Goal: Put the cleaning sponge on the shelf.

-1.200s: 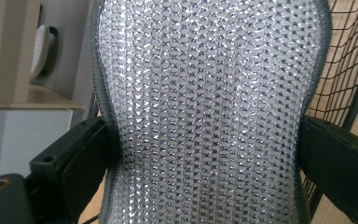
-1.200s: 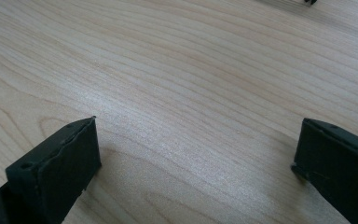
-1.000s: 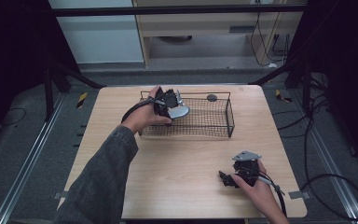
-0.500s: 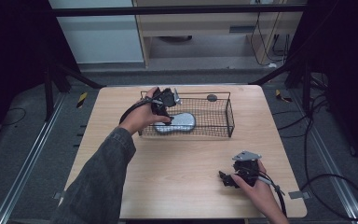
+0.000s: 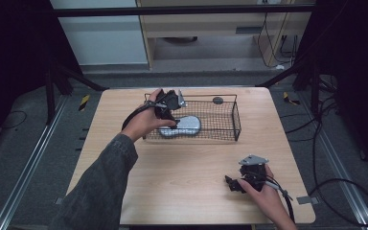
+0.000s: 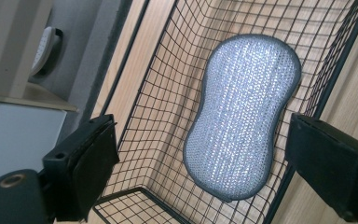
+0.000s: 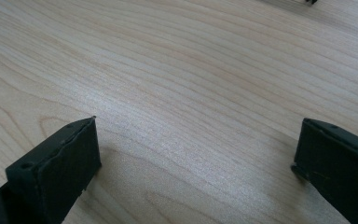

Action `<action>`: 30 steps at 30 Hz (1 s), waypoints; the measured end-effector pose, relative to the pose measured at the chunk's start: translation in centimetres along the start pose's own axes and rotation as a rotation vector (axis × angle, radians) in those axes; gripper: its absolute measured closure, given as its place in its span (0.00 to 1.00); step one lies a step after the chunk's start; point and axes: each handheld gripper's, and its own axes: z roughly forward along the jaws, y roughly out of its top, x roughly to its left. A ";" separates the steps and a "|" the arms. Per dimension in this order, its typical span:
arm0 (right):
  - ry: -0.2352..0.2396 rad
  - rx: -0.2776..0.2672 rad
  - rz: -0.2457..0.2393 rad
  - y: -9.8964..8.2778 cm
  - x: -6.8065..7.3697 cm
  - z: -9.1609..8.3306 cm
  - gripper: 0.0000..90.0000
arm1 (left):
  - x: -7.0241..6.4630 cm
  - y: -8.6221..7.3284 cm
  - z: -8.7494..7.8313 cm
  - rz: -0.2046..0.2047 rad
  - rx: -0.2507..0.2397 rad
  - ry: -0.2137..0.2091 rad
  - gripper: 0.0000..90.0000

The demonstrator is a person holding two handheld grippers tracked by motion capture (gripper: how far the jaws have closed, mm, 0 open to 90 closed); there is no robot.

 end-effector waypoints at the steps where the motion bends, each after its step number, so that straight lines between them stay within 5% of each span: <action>1: 0.000 0.000 0.000 0.0 0.0 0.0 0.00 | -0.1 0.0 -0.1 -0.011 -0.010 -0.001 0.08; 15: 0.001 0.002 0.004 0.0 0.0 0.0 0.00 | -1.7 -0.1 -1.3 -0.066 -0.035 -0.021 0.05; 30: 0.000 -0.001 0.002 0.0 0.0 0.0 0.00 | -5.1 0.3 -3.0 -0.103 -0.089 -0.056 0.04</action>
